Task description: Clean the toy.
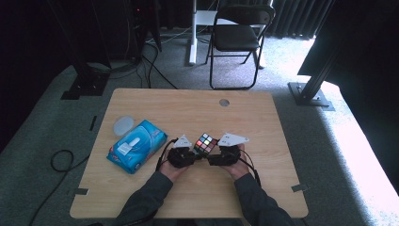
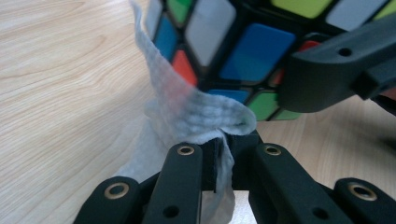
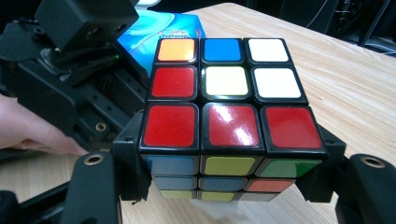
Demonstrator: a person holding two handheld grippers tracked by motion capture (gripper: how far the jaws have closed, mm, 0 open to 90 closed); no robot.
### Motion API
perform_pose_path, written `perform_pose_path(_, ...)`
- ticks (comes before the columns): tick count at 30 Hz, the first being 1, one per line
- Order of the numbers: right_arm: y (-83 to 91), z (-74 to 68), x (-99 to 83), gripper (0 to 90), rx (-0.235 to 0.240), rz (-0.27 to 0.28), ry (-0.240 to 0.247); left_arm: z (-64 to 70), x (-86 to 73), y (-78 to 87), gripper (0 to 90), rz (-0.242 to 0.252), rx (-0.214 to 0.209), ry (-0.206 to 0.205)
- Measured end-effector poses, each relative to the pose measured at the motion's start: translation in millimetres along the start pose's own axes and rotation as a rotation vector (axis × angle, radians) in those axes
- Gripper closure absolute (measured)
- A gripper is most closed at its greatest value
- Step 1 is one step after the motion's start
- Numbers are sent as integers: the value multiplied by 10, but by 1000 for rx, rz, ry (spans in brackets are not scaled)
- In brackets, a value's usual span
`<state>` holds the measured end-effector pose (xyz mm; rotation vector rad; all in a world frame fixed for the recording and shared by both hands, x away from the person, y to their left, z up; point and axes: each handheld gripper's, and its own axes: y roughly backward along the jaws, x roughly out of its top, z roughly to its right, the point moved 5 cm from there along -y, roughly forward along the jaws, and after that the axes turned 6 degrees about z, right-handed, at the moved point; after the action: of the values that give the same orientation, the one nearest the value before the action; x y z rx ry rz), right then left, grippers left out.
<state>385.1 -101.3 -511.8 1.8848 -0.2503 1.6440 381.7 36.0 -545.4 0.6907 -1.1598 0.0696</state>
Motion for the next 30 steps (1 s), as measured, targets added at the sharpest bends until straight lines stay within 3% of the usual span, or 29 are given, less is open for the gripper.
perform_pose_path(8, 10, 13, -1, 338, 0, 1, -7, -41, 12, 36, 850, 11, 21, 6)
perform_pose_path(23, 16, 62, -40, 338, -17, -13, -10, -305, 51, 291, 850, 64, 136, 60)
perform_pose_path(30, 9, 75, -69, 338, -24, -25, -14, -358, 76, 385, 849, 79, 166, 58)
